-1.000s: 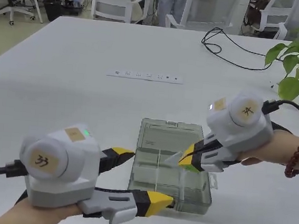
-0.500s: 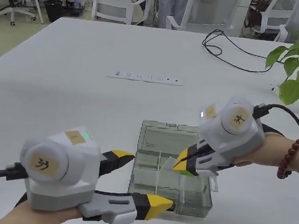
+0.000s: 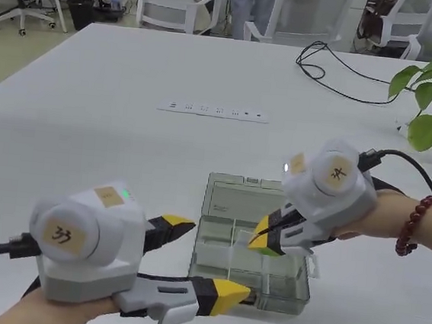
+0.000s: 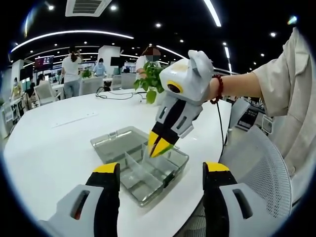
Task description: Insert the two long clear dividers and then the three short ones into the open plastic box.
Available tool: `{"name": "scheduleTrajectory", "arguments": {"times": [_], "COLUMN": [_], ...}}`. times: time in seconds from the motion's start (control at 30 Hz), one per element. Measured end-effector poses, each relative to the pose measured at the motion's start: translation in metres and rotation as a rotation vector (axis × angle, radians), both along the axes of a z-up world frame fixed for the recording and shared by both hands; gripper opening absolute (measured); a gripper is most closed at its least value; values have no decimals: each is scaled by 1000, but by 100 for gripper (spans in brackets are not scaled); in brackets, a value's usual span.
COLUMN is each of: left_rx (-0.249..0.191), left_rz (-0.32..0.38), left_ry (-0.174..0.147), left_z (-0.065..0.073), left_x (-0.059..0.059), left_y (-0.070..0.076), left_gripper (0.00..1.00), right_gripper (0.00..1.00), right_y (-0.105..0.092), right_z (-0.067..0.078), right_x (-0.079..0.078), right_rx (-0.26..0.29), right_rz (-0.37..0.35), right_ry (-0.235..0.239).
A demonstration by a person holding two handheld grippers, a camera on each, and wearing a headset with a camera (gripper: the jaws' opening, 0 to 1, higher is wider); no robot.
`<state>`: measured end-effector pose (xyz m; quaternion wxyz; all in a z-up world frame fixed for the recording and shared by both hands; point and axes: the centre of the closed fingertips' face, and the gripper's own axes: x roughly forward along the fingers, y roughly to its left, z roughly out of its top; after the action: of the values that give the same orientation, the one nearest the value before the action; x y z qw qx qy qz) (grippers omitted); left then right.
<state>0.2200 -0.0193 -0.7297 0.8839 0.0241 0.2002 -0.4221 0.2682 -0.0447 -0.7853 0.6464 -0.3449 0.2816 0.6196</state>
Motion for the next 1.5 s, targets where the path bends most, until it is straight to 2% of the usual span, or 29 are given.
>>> {"name": "scheduleTrajectory", "arguments": {"times": [0.4,0.87,1.23,1.5], "left_rx": [0,8,13,9], "left_rz": [5,6,8,1], "left_ry": [-2,-6,-2,1], "left_z": [0,1,-1,-1], "left_x": [1,3,2,1], "left_y": [1,0,1,-1], "left_gripper": [68,68,68,69], "right_gripper": [2,2,2,3], "right_y": [2,1,0,-1], "right_z": [-19,-43,-49,-50], "right_x": [1,2,1,2], "right_rx": [-79,-206,-305,-310], "right_rz": [-2,30,76,53], "right_ry": [25,55,55,55]}}
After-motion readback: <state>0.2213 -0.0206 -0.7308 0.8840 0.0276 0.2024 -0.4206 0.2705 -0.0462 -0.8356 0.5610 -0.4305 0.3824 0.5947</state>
